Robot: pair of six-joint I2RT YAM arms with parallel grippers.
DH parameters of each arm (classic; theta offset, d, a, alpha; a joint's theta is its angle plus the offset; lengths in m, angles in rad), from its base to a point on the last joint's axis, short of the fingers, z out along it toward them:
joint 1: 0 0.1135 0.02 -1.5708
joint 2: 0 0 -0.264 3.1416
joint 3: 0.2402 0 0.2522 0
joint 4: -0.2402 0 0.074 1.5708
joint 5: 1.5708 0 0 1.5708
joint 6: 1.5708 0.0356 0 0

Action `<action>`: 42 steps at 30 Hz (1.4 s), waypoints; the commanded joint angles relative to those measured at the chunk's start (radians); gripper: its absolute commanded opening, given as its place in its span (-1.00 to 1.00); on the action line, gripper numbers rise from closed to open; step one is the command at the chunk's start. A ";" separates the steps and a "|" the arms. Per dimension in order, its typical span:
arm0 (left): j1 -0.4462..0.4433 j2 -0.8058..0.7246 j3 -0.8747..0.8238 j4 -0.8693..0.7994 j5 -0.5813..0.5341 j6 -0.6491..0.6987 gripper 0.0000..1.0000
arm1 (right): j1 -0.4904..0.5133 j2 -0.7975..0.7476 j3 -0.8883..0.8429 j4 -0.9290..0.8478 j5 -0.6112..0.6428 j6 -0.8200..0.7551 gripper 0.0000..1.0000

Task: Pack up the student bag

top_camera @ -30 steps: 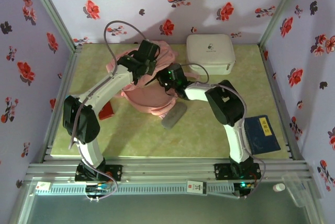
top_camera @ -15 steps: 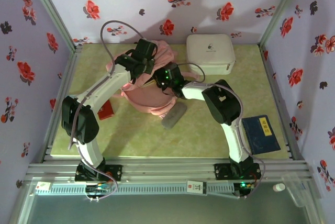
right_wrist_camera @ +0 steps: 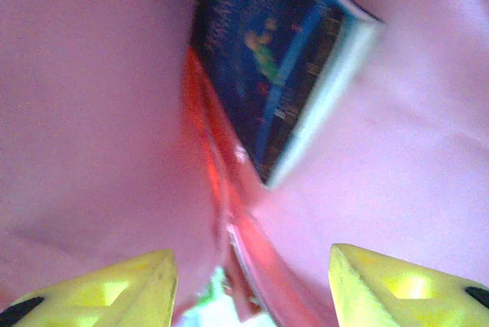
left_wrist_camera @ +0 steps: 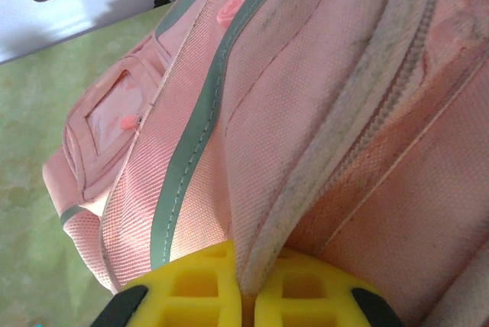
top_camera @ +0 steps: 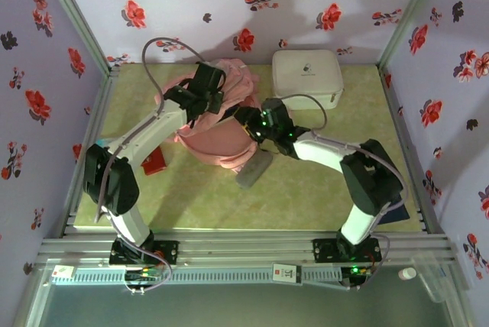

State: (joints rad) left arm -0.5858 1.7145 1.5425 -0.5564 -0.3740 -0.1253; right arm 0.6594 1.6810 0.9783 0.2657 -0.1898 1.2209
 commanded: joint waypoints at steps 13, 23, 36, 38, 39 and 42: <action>0.021 -0.127 -0.236 0.176 0.168 -0.230 0.42 | -0.065 -0.500 -0.170 -0.578 0.579 -0.493 0.56; 0.024 -0.209 -0.259 0.161 0.216 -0.269 0.88 | -0.349 -0.505 -0.211 -0.676 0.531 -0.553 0.98; 0.025 -0.197 -0.225 0.149 0.274 -0.269 0.99 | -0.662 -0.552 -0.356 -0.766 0.364 -0.546 0.98; 0.024 -0.195 -0.228 0.157 0.297 -0.263 0.99 | -0.698 -0.564 -0.375 -0.772 0.350 -0.554 0.98; 0.024 -0.193 -0.228 0.161 0.309 -0.260 0.99 | -0.715 -0.566 -0.381 -0.775 0.342 -0.559 0.98; 0.021 -0.188 -0.226 0.165 0.325 -0.254 0.99 | -0.754 -0.570 -0.395 -0.778 0.327 -0.564 0.98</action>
State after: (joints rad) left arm -0.5690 1.5234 1.2858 -0.4042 -0.0872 -0.3862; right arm -0.0669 1.1275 0.5987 -0.4854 0.1734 0.6792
